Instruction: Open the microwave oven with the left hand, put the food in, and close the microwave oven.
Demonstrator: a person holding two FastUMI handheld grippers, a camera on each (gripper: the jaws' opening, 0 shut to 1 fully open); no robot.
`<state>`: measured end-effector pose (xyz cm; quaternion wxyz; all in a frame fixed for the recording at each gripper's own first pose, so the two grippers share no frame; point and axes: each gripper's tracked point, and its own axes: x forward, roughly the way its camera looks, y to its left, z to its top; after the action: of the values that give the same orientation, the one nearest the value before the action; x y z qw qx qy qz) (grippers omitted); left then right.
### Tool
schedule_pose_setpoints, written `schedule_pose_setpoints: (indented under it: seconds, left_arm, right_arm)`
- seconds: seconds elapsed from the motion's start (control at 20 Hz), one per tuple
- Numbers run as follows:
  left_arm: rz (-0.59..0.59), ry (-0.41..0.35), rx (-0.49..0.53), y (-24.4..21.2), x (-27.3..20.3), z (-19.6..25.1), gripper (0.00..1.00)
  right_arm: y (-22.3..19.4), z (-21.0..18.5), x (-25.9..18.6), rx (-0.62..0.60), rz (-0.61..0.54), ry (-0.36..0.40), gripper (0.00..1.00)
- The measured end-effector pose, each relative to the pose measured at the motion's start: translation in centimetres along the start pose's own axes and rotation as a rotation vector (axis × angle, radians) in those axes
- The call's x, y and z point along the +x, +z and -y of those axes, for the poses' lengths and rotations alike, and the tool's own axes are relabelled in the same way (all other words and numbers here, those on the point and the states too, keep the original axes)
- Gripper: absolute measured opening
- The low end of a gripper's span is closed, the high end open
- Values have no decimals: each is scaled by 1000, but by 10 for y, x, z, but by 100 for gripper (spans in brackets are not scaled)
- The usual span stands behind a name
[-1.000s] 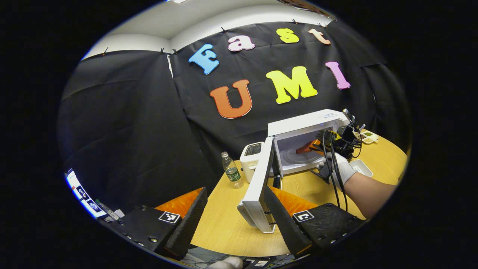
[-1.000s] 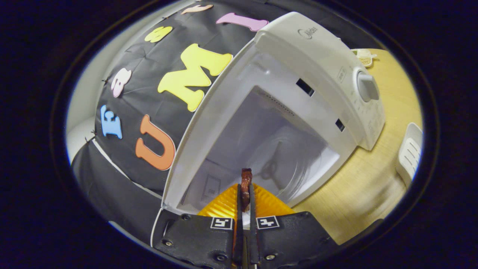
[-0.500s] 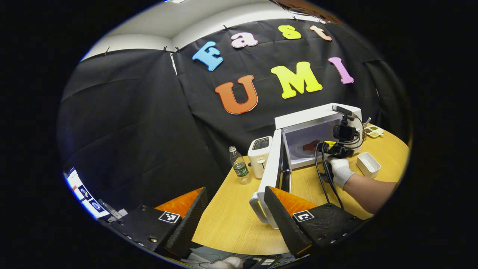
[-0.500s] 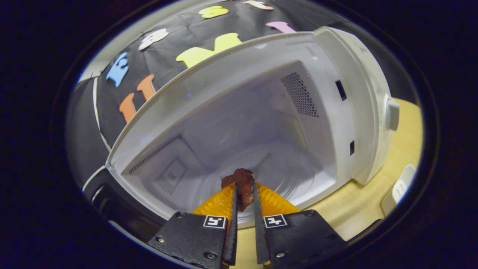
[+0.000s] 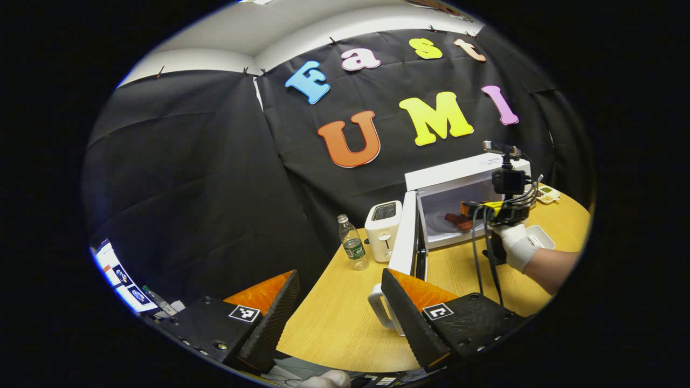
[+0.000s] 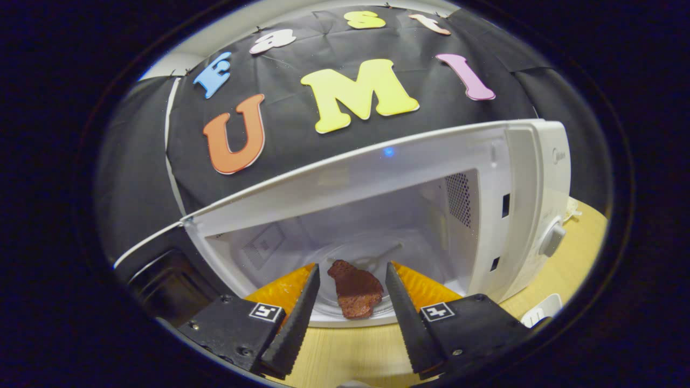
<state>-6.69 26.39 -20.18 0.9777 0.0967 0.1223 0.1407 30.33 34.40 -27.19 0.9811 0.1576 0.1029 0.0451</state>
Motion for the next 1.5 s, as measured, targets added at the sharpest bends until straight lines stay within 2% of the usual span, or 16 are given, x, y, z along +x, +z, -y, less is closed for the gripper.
schedule_pose_setpoints:
  seconds: [0.05, 0.1, 0.2, 0.25, 0.5, 0.6, 0.7, 1.05, 1.15, 1.2, 1.25, 1.3, 1.35, 1.4, 1.45, 1.5]
  left_arm:
    - [8, 9, -7, 2, 2, -4, 94]
    - [16, 16, -12, 5, 4, -9, 94]
    - [14, 28, -26, 5, 6, -15, 94]
    - [24, 30, -35, 5, 7, -18, 94]
    - [34, 46, -56, -6, 13, -29, 94]
    - [20, 45, -72, -20, 20, -31, 89]
    - [4, 36, -83, -37, 27, -32, 94]
    - [-25, 50, -140, -64, 52, -34, 94]
    - [-34, 47, -170, -67, 53, -31, 78]
    - [-35, 52, -167, -68, 55, -30, 98]
    - [-39, 42, -165, -69, 55, -27, 80]
    - [-41, 17, -163, -68, 56, -21, 72]
    - [-42, 11, -154, -70, 55, -19, 78]
    - [-35, 33, -132, -67, 57, -23, 60]
    - [-32, 86, -109, -70, 58, -34, 30]
    - [-38, 74, -112, -73, 59, -31, 0]
  right_arm:
    - [8, 0, -16, -27, -9, 13, 88]
    - [18, 0, -33, -59, -13, 29, 84]
    - [42, 1, -70, -123, -31, 55, 89]
    - [52, 5, -89, -157, -38, 65, 100]
    - [97, 15, -191, -303, -87, 98, 99]
    - [106, 22, -226, -277, -116, 95, 100]
    - [109, 19, -259, -250, -161, 128, 100]
    - [161, 51, -327, -290, -94, 57, 99]
    - [166, 55, -333, -295, -87, 53, 100]
    - [170, 57, -335, -296, -85, 47, 100]
    - [172, 58, -337, -294, -81, 47, 100]
    - [174, 59, -339, -286, -79, 44, 100]
    - [175, 59, -342, -281, -77, 48, 100]
    - [176, 57, -343, -279, -75, 52, 100]
    - [176, 59, -344, -283, -75, 49, 100]
    - [175, 60, -344, -283, -76, 49, 100]
